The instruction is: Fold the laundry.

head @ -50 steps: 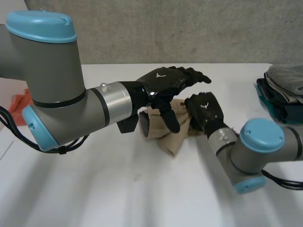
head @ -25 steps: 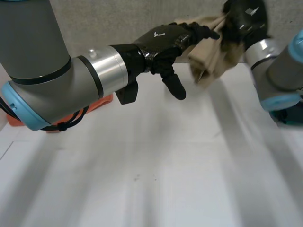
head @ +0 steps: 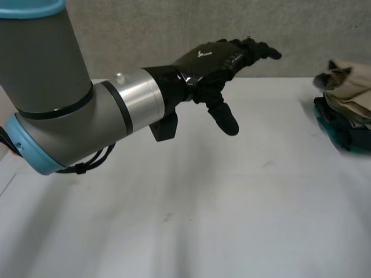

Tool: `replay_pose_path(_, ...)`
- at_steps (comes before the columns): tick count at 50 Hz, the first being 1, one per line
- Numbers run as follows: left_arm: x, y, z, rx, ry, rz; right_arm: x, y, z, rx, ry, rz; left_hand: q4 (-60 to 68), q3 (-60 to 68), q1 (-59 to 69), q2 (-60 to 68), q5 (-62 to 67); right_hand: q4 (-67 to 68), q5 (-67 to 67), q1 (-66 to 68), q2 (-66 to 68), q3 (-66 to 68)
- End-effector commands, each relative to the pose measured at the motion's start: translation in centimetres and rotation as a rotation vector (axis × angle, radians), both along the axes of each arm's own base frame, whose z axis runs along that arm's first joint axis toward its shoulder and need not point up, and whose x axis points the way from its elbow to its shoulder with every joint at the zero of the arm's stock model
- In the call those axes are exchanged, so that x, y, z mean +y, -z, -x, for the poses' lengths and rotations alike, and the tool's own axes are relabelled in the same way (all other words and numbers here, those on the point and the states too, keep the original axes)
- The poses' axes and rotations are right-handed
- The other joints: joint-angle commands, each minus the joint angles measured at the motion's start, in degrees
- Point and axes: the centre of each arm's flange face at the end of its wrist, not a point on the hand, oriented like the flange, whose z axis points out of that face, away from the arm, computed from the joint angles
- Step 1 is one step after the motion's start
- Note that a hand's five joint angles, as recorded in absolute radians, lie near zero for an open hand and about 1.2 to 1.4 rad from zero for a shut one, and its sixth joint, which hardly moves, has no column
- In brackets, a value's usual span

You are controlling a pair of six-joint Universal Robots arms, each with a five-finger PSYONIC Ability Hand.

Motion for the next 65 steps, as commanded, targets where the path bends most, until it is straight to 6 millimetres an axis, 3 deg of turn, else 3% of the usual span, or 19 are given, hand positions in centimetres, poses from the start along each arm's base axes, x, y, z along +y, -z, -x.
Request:
replay_pose_path(1, 0.2, 0.6, 0.0, -0.015, 0.004, -0.012, 1.0, 3.8, 2.7, 0.046, 0.006, -0.051, 2.52, 2.42, 4.36, 3.04, 1.32, 11.09, 14.52, 20.28, 13.14, 12.73)
replay_pose_path(11, 0.4, 0.4, -0.1, -0.012, 0.002, -0.012, 1.6, 0.9, 2.3, 0.064, 0.019, -0.017, 3.02, 2.93, 4.86, 3.54, 1.83, 11.09, 14.52, 20.28, 13.14, 12.73)
replay_pose_path(12, 0.4, 0.4, -0.1, -0.012, 0.002, -0.012, 1.8, 0.7, 2.4, 0.053, 0.037, -0.024, 3.02, 2.93, 4.86, 3.54, 1.83, 5.15, 8.59, 14.35, 7.21, 6.79)
replay_pose_path(15, 0.4, 0.4, -0.1, -0.011, 0.002, -0.011, 2.3, -0.6, 2.5, 0.023, 0.09, -0.04, 3.02, 2.93, 4.86, 3.54, 1.83, -45.18, -41.75, -35.99, -43.13, -43.54)
replay_pose_path(19, 0.4, 0.3, -0.1, -0.009, 0.002, -0.009, 3.3, -2.4, 3.1, -0.009, 0.174, -0.076, 3.02, 2.93, 4.86, 3.54, 1.83, -58.62, -55.19, -49.43, -56.57, -56.98)
replay_pose_path(24, 0.7, -0.2, -0.1, 0.001, 0.007, -0.008, 4.7, -3.4, 2.9, 0.042, 0.25, -0.154, 3.02, 2.93, 4.86, 3.54, 1.83, -58.91, -55.48, -49.72, -56.86, -57.27)
replay_pose_path(31, 1.5, -0.3, 0.2, 0.002, 0.023, -0.006, 8.5, -5.6, 6.5, 0.253, 0.494, -0.306, 2.86, 2.76, 4.69, 3.37, 1.66, -58.91, -55.48, -49.72, -56.86, -57.27)
replay_pose_path(36, 2.0, -1.0, -0.1, 0.013, 0.025, 0.008, 9.9, -10.4, 9.6, 0.4, 0.781, -0.271, 2.86, 2.76, 4.69, 3.37, 1.66, -58.91, -55.48, -49.72, -56.86, -57.27)
replay_pose_path(41, 2.2, -2.4, -0.5, 0.039, 0.018, 0.042, 10.1, -13.9, 10.0, 0.428, 0.927, -0.166, 2.86, 2.76, 4.69, 3.37, 1.66, -58.91, -55.48, -49.72, -56.86, -57.27)
replay_pose_path(43, 2.1, -3.3, -0.9, 0.061, -0.014, 0.07, 9.7, -15.2, 8.0, 0.422, 0.884, -0.097, 3.02, 2.93, 4.86, 3.54, 1.83, -58.91, -55.48, -49.72, -56.86, -57.27)
replay_pose_path(44, 2.0, -3.7, -1.1, 0.07, -0.033, 0.082, 9.6, -17.1, 4.6, 0.406, 0.804, -0.007, 3.02, 2.93, 4.86, 3.54, 1.83, -58.91, -55.48, -49.72, -56.86, -57.27)
replay_pose_path(46, 1.4, -4.7, -1.7, 0.097, -0.109, 0.113, 10.0, -18.5, 1.5, 0.386, 0.719, 0.063, 2.52, 2.43, 4.36, 3.04, 1.33, -58.91, -55.48, -49.72, -56.86, -57.27)
replay_pose_path(48, 0.7, -5.3, -2.3, 0.114, -0.18, 0.136, 11.1, -19.4, -2.7, 0.362, 0.578, 0.129, 2.02, 1.92, 3.85, 2.54, 0.82, -58.91, -55.48, -49.72, -56.86, -57.27)
replay_pose_path(51, -2.3, -6.0, -4.4, 0.131, -0.373, 0.164, 12.5, -19.6, -6.3, 0.361, 0.442, 0.186, -0.17, -0.27, 1.67, 0.35, -1.37, -58.91, -55.48, -49.72, -56.86, -57.27)
replay_pose_path(52, -3.4, -5.9, -5.3, 0.128, -0.43, 0.166, 13.7, -19.2, -9.0, 0.369, 0.344, 0.214, -0.34, -0.43, 1.5, 0.18, -1.53, -58.91, -55.48, -49.72, -56.86, -57.27)
replay_pose_path(55, -7.8, -5.1, -9.1, 0.076, -0.649, 0.186, 15.6, -17.7, -13.0, 0.376, 0.203, 0.221, -1.34, -1.44, 0.49, -0.83, -2.54, -58.91, -55.48, -49.72, -56.86, -57.27)
replay_pose_path(56, -8.7, -4.7, -10.0, 0.054, -0.693, 0.192, 16.9, -16.2, -15.5, 0.388, 0.12, 0.215, -1.56, -1.66, 0.27, -1.05, -2.76, -58.91, -55.48, -49.72, -56.86, -57.27)
replay_pose_path(60, -13.1, -1.8, -13.4, -0.091, -0.831, 0.267, 20.2, -12.1, -20.5, 0.399, -0.035, 0.137, -1.56, -1.66, 0.27, -1.05, -2.76, -58.91, -55.48, -49.72, -56.86, -57.27)
replay_pose_path(65, -19.7, 5.3, -17.1, -0.352, -0.925, 0.376, 23.9, -7.4, -24.3, 0.467, -0.15, 0.022, -1.56, -1.66, 0.27, -1.05, -2.76, -58.91, -55.48, -49.72, -56.86, -57.27)
